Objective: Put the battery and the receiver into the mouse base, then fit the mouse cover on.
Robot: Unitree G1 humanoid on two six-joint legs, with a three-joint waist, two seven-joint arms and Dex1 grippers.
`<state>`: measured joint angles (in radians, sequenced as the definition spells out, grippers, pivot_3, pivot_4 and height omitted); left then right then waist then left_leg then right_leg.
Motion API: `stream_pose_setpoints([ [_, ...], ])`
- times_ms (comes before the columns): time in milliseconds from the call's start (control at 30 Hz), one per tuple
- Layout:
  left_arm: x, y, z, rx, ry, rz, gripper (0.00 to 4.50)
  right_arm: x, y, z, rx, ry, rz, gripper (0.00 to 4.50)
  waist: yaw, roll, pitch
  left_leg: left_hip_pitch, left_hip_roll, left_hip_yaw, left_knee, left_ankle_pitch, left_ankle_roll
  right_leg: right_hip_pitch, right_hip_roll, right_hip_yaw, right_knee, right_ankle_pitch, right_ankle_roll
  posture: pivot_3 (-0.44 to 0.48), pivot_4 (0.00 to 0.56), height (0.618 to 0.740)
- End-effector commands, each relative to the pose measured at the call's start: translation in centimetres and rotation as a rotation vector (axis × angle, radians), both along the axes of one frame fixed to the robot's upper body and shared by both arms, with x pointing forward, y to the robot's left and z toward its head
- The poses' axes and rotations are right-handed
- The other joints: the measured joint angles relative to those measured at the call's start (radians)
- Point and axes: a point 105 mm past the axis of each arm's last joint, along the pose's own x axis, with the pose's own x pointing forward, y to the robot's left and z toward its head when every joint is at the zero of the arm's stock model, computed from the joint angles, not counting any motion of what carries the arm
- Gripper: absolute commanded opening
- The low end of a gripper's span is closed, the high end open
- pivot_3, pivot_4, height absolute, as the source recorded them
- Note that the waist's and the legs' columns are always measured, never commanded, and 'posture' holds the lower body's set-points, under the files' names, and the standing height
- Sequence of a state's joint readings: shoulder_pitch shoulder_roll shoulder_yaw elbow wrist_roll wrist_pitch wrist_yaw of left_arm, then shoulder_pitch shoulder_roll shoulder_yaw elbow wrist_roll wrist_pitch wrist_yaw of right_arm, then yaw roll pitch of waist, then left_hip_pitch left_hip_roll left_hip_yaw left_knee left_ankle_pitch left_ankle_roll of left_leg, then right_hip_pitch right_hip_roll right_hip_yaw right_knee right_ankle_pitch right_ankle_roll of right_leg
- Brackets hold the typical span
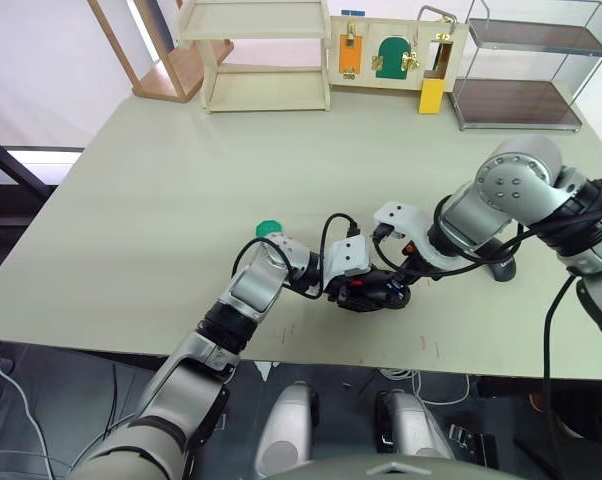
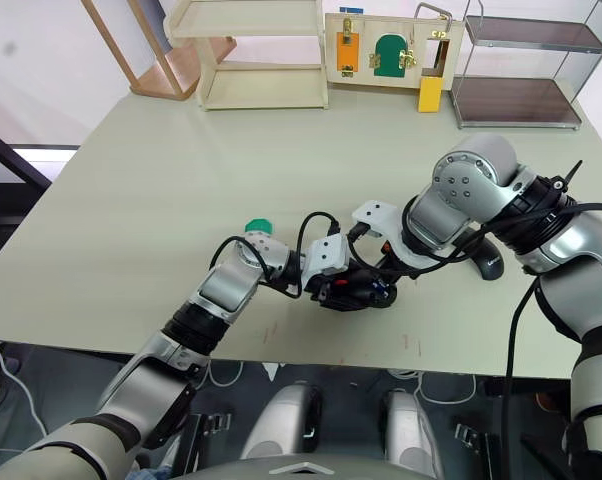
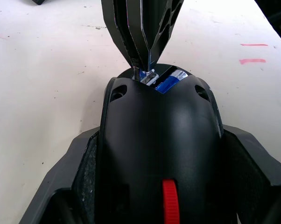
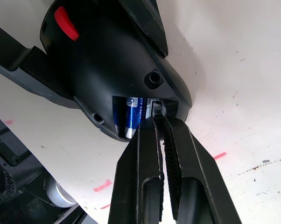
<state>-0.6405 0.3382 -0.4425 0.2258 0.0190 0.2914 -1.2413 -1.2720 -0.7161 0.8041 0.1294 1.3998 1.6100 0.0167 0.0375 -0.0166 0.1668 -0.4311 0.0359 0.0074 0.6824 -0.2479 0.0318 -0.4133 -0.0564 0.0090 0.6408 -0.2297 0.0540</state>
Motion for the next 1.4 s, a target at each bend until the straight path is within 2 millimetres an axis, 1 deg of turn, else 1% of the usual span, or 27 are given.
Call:
stream_pose_setpoints([
  [33, -1.6, 0.1, -3.9, 0.111, 0.119, -0.004, 2.97, -0.1, 0.0, -0.4, 0.005, 0.01, -0.01, 0.0, 0.0, 0.0, 0.0, 0.0, 0.0, 0.0, 0.0, 0.0, 0.0, 0.0, 0.0, 0.0, 0.0, 0.0, 0.0, 0.0, 0.15, 0.74],
  [367, -1.7, 0.0, -4.0, 0.11, 0.118, -0.007, 2.97, -0.5, -0.5, -0.9, -0.02, 0.05, -0.012, 0.0, -0.001, 0.002, -0.003, 0.0, 0.0, 0.0, 0.0, 0.0, 0.0, 0.0, 0.0, 0.0, 0.0, 0.0, 0.0, 0.0, 0.15, 0.74],
  [500, -1.7, -0.1, -4.0, 0.111, 0.116, -0.008, 2.97, -0.3, 0.1, -0.6, -0.008, 0.066, -0.019, 0.0, -0.001, 0.002, -0.003, 0.0, 0.0, 0.0, 0.0, 0.0, 0.0, 0.0, 0.0, 0.0, 0.0, 0.0, 0.0, 0.0, 0.15, 0.74],
  [767, -1.6, -0.1, -3.9, 0.114, 0.114, -0.013, 2.97, -0.4, 0.4, 0.0, -0.036, 0.103, -0.018, 0.0, 0.0, 0.003, -0.003, -0.001, 0.0, 0.0, 0.0, 0.0, 0.0, 0.0, 0.0, 0.0, 0.0, 0.0, 0.0, 0.0, 0.15, 0.74],
  [1400, -1.7, -0.3, -4.2, 0.119, 0.116, -0.023, 2.97, 0.6, 1.7, 1.6, -0.071, 0.08, -0.023, 0.0, 0.0, 0.003, -0.003, -0.001, 0.0, -0.001, 0.0, 0.0, 0.001, 0.0, 0.0, -0.001, -0.001, 0.0, 0.0, 0.0, 0.15, 0.74],
])
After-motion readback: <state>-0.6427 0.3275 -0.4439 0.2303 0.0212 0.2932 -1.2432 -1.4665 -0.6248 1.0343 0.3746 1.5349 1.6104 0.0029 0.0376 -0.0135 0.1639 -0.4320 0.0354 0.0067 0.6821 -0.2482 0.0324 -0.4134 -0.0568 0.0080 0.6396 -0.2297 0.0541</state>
